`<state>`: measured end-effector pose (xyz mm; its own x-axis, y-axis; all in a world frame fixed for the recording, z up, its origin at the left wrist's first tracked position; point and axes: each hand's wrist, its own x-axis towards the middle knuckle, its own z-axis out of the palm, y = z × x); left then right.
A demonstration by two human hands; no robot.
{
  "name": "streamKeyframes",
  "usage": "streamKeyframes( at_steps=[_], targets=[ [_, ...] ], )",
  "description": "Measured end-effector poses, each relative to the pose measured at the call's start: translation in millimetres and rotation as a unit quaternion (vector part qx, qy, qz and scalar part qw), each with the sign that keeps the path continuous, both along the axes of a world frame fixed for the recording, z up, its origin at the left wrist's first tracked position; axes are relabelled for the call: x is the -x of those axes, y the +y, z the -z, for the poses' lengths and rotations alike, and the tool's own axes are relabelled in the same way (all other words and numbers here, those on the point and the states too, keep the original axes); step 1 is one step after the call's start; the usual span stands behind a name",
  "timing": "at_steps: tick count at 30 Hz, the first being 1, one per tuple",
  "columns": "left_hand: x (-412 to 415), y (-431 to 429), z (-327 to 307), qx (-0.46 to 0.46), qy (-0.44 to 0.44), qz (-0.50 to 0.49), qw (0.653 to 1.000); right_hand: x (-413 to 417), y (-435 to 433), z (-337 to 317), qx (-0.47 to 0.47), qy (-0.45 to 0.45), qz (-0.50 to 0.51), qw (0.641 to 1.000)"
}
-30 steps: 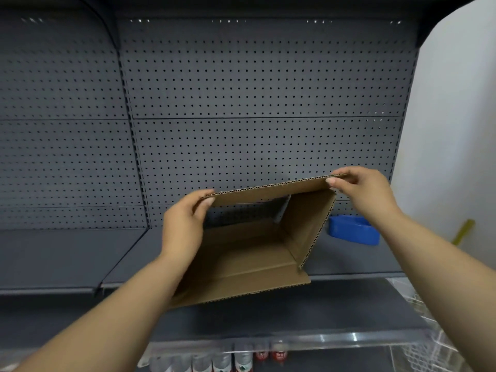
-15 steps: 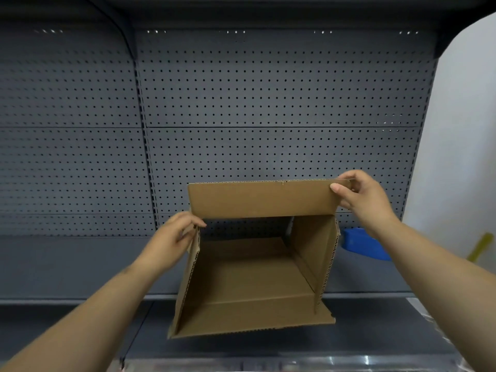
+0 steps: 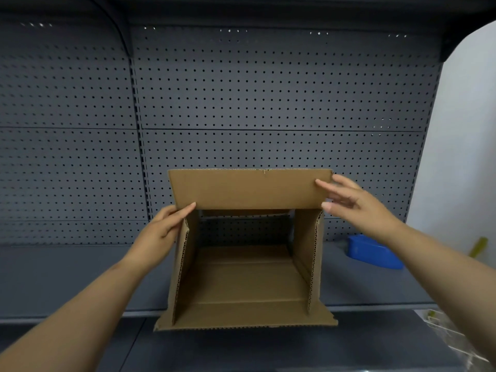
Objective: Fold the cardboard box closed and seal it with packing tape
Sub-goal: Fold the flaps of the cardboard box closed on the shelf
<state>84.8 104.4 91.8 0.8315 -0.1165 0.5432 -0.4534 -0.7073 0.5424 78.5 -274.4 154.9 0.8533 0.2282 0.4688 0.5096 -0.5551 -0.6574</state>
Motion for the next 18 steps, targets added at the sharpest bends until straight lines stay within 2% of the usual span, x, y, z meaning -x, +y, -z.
streamKeyframes(
  at_steps=[3,7,9,11,15,18],
  targets=[
    [-4,7,2,-0.011,0.0,0.002,1.0,-1,-2,5,0.116,0.032,-0.025,0.992],
    [-6,9,2,-0.021,0.001,-0.017,1.0,-8,7,12,0.184,-0.018,0.031,0.982],
    [-6,7,3,-0.031,-0.029,-0.047,0.998,-13,15,19,0.198,-0.061,0.064,0.976],
    [-6,3,8,-0.031,-0.061,-0.088,0.994,-18,23,30,0.174,-0.097,0.095,0.975],
    [-5,-9,25,0.108,-0.073,-0.12,0.984,-25,37,55,0.059,-0.14,0.119,0.981],
    [-3,-9,38,0.164,-0.049,-0.125,0.977,-28,40,73,0.02,-0.148,0.111,0.983]
  ],
)
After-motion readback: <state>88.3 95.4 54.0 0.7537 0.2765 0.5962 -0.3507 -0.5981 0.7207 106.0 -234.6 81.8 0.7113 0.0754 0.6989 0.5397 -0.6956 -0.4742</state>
